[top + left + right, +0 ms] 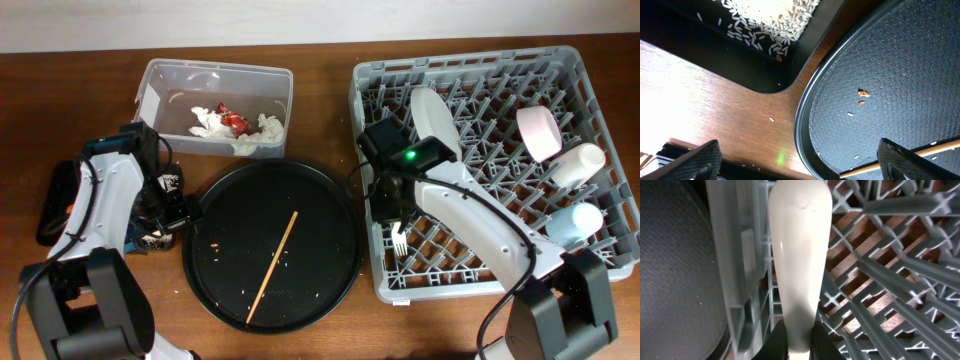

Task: Sort waste into correct bins and load items into the dishwasher rack
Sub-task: 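Place the fork upright in the rack with the right gripper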

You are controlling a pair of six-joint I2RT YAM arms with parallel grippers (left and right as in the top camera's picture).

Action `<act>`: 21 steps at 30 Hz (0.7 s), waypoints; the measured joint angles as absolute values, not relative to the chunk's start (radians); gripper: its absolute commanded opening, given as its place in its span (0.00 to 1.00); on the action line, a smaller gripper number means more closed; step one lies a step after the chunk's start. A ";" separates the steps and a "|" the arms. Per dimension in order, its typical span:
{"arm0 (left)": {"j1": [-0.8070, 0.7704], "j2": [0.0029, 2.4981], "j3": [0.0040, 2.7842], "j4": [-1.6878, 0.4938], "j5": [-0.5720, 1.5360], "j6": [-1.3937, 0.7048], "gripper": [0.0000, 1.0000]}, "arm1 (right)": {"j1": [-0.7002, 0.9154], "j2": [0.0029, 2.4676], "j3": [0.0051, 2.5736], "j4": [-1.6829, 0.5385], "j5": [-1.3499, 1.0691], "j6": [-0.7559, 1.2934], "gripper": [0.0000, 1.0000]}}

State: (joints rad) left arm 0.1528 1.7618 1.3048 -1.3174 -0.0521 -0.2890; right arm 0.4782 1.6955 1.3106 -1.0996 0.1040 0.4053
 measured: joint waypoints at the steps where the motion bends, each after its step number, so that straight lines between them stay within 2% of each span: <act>1: 0.153 1.762 1.305 -1.317 -0.052 -0.289 0.99 | 0.478 1.696 1.305 -1.091 0.104 0.404 0.38; 2: 0.153 1.762 1.305 -1.317 -0.052 -0.289 0.99 | 0.478 1.696 1.305 -1.085 0.104 0.400 0.49; 3: 0.153 1.762 1.305 -1.317 -0.052 -0.289 0.99 | 0.478 1.696 1.305 -1.083 0.104 0.395 0.51; 8: 0.153 1.762 1.305 -1.317 -0.052 -0.289 0.99 | 0.478 1.695 1.316 -1.119 0.085 0.393 0.54; 13: 0.153 1.762 1.305 -1.317 -0.052 -0.289 0.99 | 0.503 1.653 1.514 -1.151 0.002 0.393 0.57; 18: 0.153 1.762 1.305 -1.317 -0.052 -0.289 0.99 | 0.693 1.657 1.552 -1.060 -0.111 0.500 0.58; 21: 0.153 1.762 1.305 -1.317 -0.052 -0.289 0.99 | 0.812 1.816 1.555 -1.010 -0.122 0.664 0.58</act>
